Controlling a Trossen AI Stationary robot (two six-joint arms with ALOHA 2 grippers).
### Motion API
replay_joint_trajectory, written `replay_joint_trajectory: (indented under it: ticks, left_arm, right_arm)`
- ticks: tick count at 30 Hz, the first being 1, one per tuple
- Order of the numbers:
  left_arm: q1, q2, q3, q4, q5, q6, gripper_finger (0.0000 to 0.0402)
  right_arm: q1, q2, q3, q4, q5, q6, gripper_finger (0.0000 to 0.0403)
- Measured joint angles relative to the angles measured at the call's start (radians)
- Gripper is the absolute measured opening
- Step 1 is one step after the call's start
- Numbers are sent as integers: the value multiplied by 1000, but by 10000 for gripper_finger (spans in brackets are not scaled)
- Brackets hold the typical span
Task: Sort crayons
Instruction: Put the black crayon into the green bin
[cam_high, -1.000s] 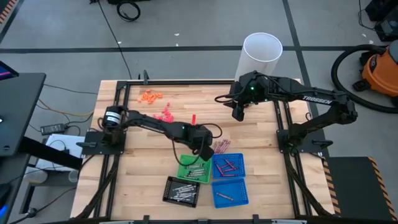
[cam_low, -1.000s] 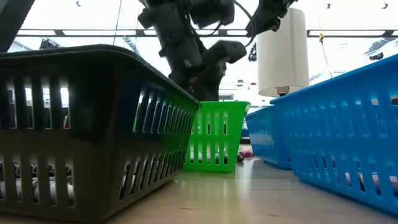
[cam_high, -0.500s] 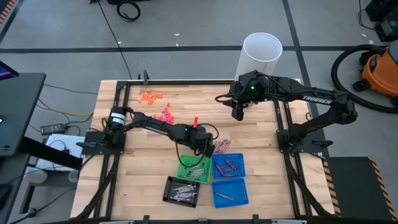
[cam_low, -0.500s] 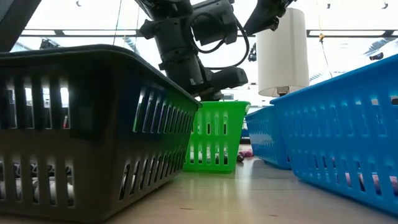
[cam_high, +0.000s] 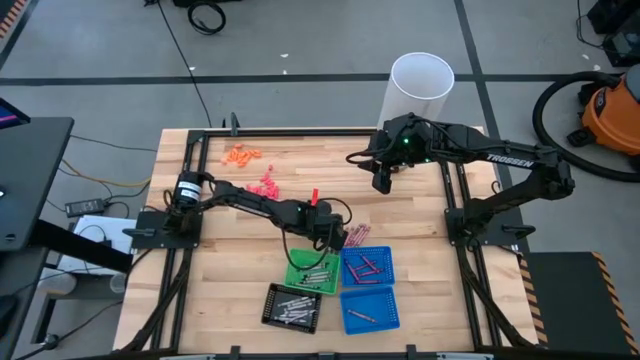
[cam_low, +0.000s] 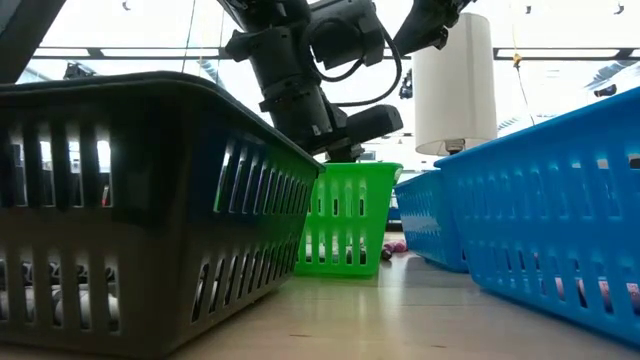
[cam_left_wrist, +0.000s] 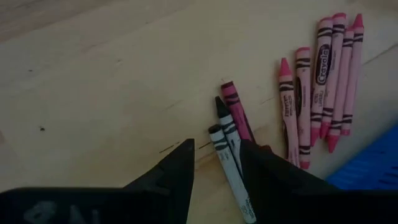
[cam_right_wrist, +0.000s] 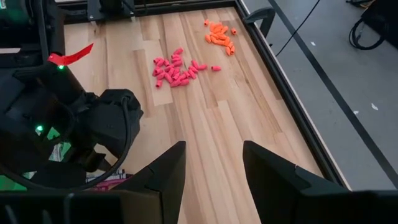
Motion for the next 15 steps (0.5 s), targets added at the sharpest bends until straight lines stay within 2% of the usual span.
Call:
replay_joint_trajectory:
  ticks: [15]
  left_arm:
    - [-16,49,2,12,-6,11,136]
  right_arm:
    - [0,0,0,-2,0,6,168]
